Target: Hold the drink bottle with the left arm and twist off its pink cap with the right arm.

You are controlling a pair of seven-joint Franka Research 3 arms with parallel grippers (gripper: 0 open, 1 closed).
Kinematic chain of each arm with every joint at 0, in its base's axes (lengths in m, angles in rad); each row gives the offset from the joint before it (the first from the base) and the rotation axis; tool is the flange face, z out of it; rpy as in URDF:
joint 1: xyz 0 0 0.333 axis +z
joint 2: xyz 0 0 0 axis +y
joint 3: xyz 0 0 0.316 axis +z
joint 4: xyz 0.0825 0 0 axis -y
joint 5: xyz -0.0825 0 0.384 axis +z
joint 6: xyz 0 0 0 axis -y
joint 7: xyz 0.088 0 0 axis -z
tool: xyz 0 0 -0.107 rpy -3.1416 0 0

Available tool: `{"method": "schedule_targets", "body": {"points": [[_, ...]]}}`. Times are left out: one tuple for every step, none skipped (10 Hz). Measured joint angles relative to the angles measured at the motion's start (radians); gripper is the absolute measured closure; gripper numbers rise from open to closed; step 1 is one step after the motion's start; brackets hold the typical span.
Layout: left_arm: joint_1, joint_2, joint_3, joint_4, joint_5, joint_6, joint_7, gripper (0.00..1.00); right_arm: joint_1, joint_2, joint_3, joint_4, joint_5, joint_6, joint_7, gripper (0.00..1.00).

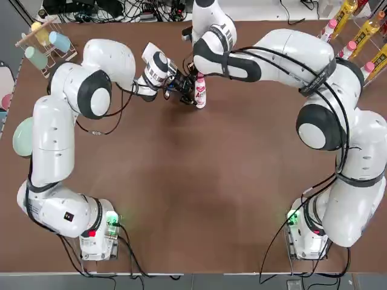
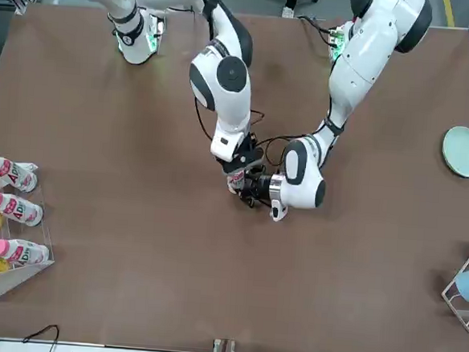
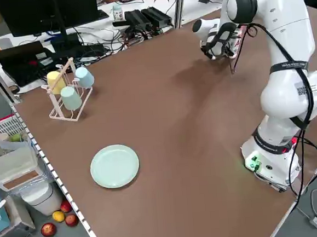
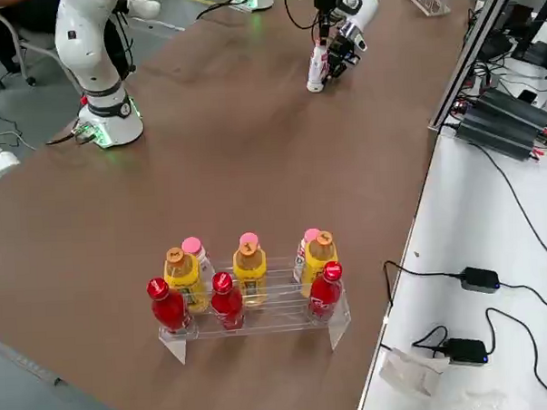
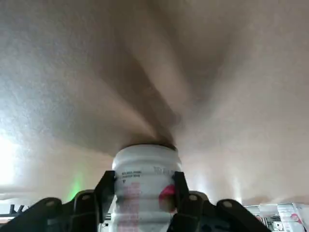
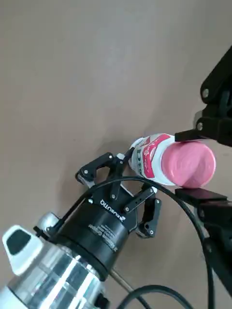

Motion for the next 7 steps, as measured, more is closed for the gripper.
{"method": "schedule_targets", "body": {"points": [[0.0, 0.0, 0.0, 0.0, 0.0, 0.0, 0.0, 0.45, 0.001, 0.0, 0.0, 0.0, -0.002, 0.0, -0.068, 0.57], [0.0, 0.0, 0.0, 0.0, 0.0, 0.0, 0.0, 0.45, 0.001, 0.0, 0.0, 0.0, -0.002, 0.0, -0.126, 0.57], [0.0, 0.0, 0.0, 0.0, 0.0, 0.0, 0.0, 0.45, 0.002, 0.0, 0.0, 0.0, -0.004, 0.0, -0.172, 0.57], [0.0, 0.0, 0.0, 0.0, 0.0, 0.0, 0.0, 0.45, 0.003, 0.0, 0.0, 0.0, -0.007, 0.0, -0.215, 0.57], [0.0, 0.0, 0.0, 0.0, 0.0, 0.0, -0.001, 0.45, 0.004, 0.0, 0.0, 0.0, -0.009, 0.0, -0.263, 0.57], [0.0, 0.0, 0.0, 0.0, 0.0, 0.0, -0.001, 0.45, 0.004, 0.0, 0.0, 0.0, -0.01, 0.0, -0.309, 0.57], [0.0, 0.0, 0.0, 0.0, 0.0, 0.0, -0.001, 0.45, 0.004, 0.0, 0.0, 0.0, -0.01, -0.001, -0.341, 0.57]]}}
